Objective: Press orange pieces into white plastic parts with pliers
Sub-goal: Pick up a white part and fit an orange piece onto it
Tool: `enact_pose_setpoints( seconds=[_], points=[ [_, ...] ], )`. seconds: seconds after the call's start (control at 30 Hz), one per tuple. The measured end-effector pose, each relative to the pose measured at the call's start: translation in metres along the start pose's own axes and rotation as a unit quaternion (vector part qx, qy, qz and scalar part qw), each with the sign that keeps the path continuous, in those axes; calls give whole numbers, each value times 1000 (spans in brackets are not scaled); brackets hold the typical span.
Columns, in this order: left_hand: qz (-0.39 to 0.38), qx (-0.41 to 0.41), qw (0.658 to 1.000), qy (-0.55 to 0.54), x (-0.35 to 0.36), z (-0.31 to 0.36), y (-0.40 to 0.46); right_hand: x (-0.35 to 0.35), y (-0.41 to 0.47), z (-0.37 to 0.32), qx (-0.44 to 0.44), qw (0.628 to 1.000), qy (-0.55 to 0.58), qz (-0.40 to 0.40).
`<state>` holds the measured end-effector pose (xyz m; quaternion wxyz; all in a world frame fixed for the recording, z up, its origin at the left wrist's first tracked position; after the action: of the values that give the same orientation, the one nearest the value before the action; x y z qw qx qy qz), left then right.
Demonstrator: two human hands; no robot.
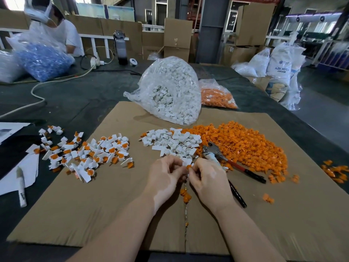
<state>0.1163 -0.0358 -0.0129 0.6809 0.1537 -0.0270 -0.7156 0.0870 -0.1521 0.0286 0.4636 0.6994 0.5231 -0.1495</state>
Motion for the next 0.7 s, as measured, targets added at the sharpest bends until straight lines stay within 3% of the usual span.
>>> enact_pose_setpoints(
  seconds=[0.3, 0.7],
  points=[
    [42, -15, 996, -76, -6, -3, 2, -9, 0, 4, 22, 997, 66, 22],
    [18, 5, 999, -31, -6, -2, 1, -12, 0, -7, -29, 997, 66, 11]
  ],
)
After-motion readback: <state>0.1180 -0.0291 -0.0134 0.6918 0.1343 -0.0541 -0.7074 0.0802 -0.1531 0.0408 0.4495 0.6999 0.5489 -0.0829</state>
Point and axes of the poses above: each hand's wrist, its own y-axis towards the middle knuckle, its own x-axis out of the palm, z = x × y, the point moved 9 cm from there along y, towards the middle knuckle, and after that the axes turned 10 degrees about x, right-handed, at the moved point
